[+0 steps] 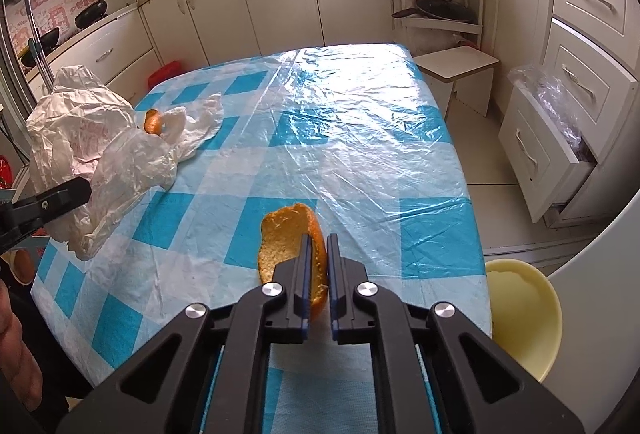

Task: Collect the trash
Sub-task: 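Lift the bag with the left tool while the right tool grasps an orange peel, then carry the bag and orange peel with both tools to the yellow bucket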

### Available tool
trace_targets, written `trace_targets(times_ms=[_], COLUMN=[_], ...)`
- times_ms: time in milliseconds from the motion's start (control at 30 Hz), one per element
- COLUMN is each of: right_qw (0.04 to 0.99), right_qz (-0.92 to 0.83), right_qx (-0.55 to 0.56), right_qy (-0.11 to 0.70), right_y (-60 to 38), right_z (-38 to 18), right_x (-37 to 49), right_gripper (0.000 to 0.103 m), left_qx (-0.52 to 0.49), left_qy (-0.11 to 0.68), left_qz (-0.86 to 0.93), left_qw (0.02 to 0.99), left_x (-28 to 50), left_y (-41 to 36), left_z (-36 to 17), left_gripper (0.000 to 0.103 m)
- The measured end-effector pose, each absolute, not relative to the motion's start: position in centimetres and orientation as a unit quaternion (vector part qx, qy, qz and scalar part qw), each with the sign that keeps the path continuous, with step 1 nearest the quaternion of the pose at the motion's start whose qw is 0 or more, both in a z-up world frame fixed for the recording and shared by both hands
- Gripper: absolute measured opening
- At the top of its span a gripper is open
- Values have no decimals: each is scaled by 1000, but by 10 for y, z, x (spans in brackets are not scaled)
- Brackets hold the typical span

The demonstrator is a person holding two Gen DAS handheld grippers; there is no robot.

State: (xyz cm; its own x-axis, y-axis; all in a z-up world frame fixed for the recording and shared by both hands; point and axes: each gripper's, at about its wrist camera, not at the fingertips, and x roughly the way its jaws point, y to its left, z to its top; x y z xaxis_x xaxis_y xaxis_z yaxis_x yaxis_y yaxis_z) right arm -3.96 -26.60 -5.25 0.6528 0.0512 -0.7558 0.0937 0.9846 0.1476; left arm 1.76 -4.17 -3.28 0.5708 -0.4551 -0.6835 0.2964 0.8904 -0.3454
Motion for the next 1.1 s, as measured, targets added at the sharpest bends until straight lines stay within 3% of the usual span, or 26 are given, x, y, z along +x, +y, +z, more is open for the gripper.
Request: trace_targets(times_ms=[1100], right_qw=[919], right_qz=[-40], right_qx=[124], right_qy=[373], right_y=[-297], right_z=[-35], right_x=[-58], right_gripper=[7], left_qx=[-79], left_qy=[400], left_qz=[-247], left_qw=[879], left_x=[11], left_y=[-63], left_z=[-29], left_gripper=[8])
